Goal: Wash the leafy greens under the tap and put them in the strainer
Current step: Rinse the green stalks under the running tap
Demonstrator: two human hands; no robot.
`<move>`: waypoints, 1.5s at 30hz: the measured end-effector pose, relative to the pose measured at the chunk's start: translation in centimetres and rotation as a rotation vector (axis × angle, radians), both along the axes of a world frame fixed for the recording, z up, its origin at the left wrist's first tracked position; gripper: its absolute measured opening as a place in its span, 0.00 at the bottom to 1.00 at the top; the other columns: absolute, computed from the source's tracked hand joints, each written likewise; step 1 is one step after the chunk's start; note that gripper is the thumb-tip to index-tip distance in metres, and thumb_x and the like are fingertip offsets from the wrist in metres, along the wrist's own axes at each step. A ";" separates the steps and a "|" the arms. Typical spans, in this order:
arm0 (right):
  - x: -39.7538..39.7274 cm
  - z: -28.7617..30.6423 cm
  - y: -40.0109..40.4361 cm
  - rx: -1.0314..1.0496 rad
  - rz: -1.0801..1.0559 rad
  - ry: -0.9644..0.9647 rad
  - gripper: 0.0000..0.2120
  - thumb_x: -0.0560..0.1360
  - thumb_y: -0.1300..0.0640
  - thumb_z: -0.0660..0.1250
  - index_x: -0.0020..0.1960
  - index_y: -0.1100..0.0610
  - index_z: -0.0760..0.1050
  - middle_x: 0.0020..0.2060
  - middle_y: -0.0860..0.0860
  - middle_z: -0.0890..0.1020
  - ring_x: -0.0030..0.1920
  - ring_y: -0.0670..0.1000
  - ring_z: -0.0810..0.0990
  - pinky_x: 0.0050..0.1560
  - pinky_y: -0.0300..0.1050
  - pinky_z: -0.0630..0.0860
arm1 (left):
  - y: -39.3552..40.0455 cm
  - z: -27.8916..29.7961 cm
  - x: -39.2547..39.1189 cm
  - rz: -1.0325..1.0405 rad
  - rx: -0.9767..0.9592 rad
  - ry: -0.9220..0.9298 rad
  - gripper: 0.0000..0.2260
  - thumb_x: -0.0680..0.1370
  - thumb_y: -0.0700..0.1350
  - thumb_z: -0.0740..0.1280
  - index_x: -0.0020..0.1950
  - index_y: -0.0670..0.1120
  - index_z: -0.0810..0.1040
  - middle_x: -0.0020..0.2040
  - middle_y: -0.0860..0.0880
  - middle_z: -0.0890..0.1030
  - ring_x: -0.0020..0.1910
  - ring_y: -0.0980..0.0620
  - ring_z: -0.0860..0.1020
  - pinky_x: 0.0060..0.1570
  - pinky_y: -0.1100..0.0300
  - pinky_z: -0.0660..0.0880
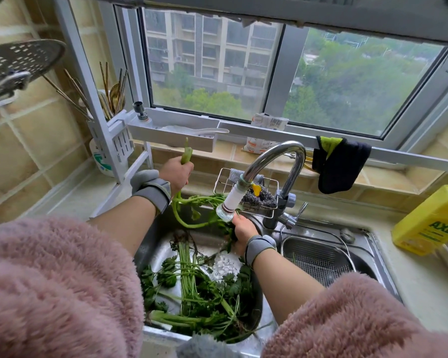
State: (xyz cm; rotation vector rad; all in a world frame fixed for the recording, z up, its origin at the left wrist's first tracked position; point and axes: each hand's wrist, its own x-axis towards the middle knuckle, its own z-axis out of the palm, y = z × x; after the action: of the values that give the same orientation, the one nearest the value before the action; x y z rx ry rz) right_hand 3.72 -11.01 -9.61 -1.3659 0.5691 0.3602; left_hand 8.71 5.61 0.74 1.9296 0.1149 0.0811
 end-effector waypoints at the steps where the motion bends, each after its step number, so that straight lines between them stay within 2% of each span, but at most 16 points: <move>1: -0.2 0.4 0.0 -0.009 -0.008 -0.024 0.11 0.81 0.53 0.56 0.46 0.56 0.73 0.40 0.54 0.75 0.33 0.50 0.72 0.30 0.39 0.70 | -0.1 -0.2 -0.2 -0.006 0.027 0.009 0.15 0.78 0.36 0.57 0.31 0.44 0.65 0.27 0.45 0.67 0.27 0.48 0.65 0.41 0.53 0.66; 5: -0.3 0.1 -0.5 -0.023 -0.010 -0.068 0.09 0.81 0.62 0.56 0.44 0.59 0.72 0.36 0.54 0.75 0.31 0.49 0.71 0.28 0.40 0.71 | -0.1 -0.6 -0.6 -0.002 0.033 0.016 0.15 0.78 0.36 0.57 0.30 0.44 0.65 0.27 0.45 0.67 0.27 0.47 0.65 0.41 0.53 0.66; 8: -0.3 -0.1 -0.6 -0.175 0.038 -0.085 0.09 0.81 0.55 0.57 0.46 0.59 0.71 0.40 0.55 0.75 0.31 0.50 0.72 0.30 0.41 0.70 | -0.2 -0.6 -0.9 0.005 0.031 0.018 0.16 0.78 0.36 0.58 0.30 0.44 0.65 0.27 0.44 0.67 0.27 0.47 0.65 0.40 0.53 0.66; 11: -0.4 0.3 -0.3 -0.296 0.059 -0.133 0.12 0.81 0.50 0.54 0.48 0.57 0.70 0.38 0.54 0.72 0.40 0.53 0.72 0.41 0.48 0.71 | -0.4 -0.4 -1.2 0.003 0.018 0.024 0.15 0.78 0.36 0.57 0.31 0.44 0.65 0.27 0.45 0.67 0.28 0.48 0.65 0.39 0.54 0.66; 13: -0.5 0.3 -0.2 -0.305 0.080 -0.148 0.12 0.81 0.51 0.55 0.48 0.57 0.72 0.41 0.56 0.77 0.42 0.53 0.73 0.47 0.50 0.72 | -0.4 -0.3 -1.2 -0.002 0.004 0.025 0.15 0.78 0.35 0.57 0.31 0.44 0.65 0.27 0.45 0.66 0.28 0.48 0.65 0.37 0.55 0.65; 17: -0.9 0.3 -0.5 -0.256 0.083 -0.140 0.11 0.80 0.57 0.58 0.42 0.58 0.73 0.40 0.56 0.77 0.34 0.51 0.73 0.37 0.43 0.71 | -0.6 0.1 -1.5 -0.001 0.006 0.028 0.14 0.77 0.35 0.57 0.31 0.44 0.65 0.28 0.45 0.67 0.27 0.48 0.65 0.41 0.53 0.66; 20: -0.6 0.5 -1.2 -0.434 0.128 -0.140 0.18 0.82 0.52 0.54 0.54 0.65 0.75 0.49 0.58 0.75 0.48 0.54 0.73 0.52 0.45 0.69 | -0.7 0.1 -1.8 0.005 0.024 0.026 0.14 0.78 0.36 0.57 0.31 0.44 0.65 0.28 0.45 0.67 0.28 0.48 0.66 0.42 0.52 0.67; 22: -0.8 0.7 -1.0 -0.430 0.135 -0.149 0.17 0.82 0.54 0.53 0.59 0.65 0.73 0.52 0.57 0.75 0.53 0.56 0.74 0.58 0.48 0.69 | -0.8 0.2 -1.9 0.007 0.025 0.026 0.14 0.78 0.36 0.57 0.32 0.44 0.65 0.28 0.45 0.67 0.28 0.48 0.66 0.42 0.52 0.67; 25: -1.1 -0.2 -0.8 -0.306 0.123 -0.164 0.07 0.80 0.58 0.58 0.46 0.55 0.74 0.52 0.60 0.80 0.49 0.59 0.78 0.57 0.55 0.75 | -0.9 0.4 -2.4 0.010 -0.004 0.022 0.14 0.78 0.36 0.57 0.32 0.44 0.66 0.28 0.46 0.67 0.28 0.49 0.66 0.39 0.54 0.66; 27: -1.2 -0.3 -1.1 -0.326 0.128 -0.175 0.09 0.80 0.56 0.58 0.43 0.55 0.73 0.45 0.57 0.80 0.46 0.56 0.77 0.52 0.49 0.74 | -0.8 0.5 -2.4 0.006 -0.020 0.015 0.14 0.78 0.36 0.57 0.32 0.44 0.65 0.28 0.46 0.67 0.28 0.49 0.65 0.37 0.55 0.65; 31: -1.8 -0.3 -1.4 -0.432 0.281 -0.172 0.11 0.80 0.53 0.57 0.54 0.58 0.73 0.42 0.52 0.76 0.46 0.53 0.74 0.50 0.46 0.71 | -0.7 0.7 -2.9 0.016 -0.042 0.016 0.14 0.78 0.36 0.56 0.32 0.44 0.65 0.29 0.46 0.66 0.28 0.50 0.64 0.35 0.56 0.65; 34: -2.3 -0.7 -1.3 -0.577 0.510 -0.100 0.13 0.79 0.55 0.59 0.62 0.56 0.70 0.46 0.52 0.76 0.46 0.52 0.75 0.49 0.45 0.72 | -0.6 0.9 -3.2 0.020 -0.081 0.025 0.15 0.78 0.35 0.56 0.31 0.43 0.64 0.28 0.46 0.65 0.26 0.50 0.64 0.31 0.58 0.65; 38: -3.5 -1.4 -0.9 -0.621 0.646 -0.054 0.17 0.79 0.52 0.60 0.65 0.58 0.70 0.42 0.50 0.77 0.39 0.49 0.75 0.42 0.41 0.73 | -0.3 0.8 -4.1 0.064 -0.148 0.014 0.16 0.78 0.35 0.57 0.30 0.43 0.64 0.24 0.47 0.66 0.16 0.57 0.64 0.25 0.61 0.65; 41: -4.3 -1.3 -0.3 -0.748 0.806 -0.024 0.20 0.80 0.50 0.58 0.68 0.58 0.67 0.58 0.55 0.77 0.53 0.52 0.75 0.56 0.43 0.70 | 0.1 0.4 -4.7 0.102 -0.219 0.033 0.17 0.79 0.35 0.57 0.29 0.43 0.62 0.15 0.53 0.65 0.13 0.60 0.62 0.18 0.66 0.64; 43: -4.6 -0.8 0.0 -0.837 0.876 0.009 0.25 0.80 0.48 0.57 0.72 0.59 0.61 0.67 0.56 0.71 0.64 0.55 0.72 0.63 0.45 0.68 | 0.4 0.0 -5.1 0.098 -0.255 0.046 0.18 0.79 0.35 0.56 0.29 0.44 0.61 0.14 0.53 0.64 0.14 0.60 0.62 0.19 0.66 0.63; 45: -5.2 -0.4 0.6 -0.864 0.904 0.044 0.30 0.78 0.47 0.59 0.75 0.59 0.55 0.70 0.56 0.67 0.68 0.57 0.69 0.66 0.46 0.67 | 1.0 0.0 -5.9 0.094 -0.312 0.055 0.18 0.79 0.36 0.55 0.29 0.45 0.60 0.15 0.53 0.63 0.16 0.59 0.62 0.21 0.65 0.63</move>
State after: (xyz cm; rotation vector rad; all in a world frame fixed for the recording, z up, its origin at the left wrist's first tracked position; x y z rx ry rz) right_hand -1.52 -10.41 -10.01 -2.4352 0.0758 0.9392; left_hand 2.82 6.57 0.74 1.6151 0.2416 0.0683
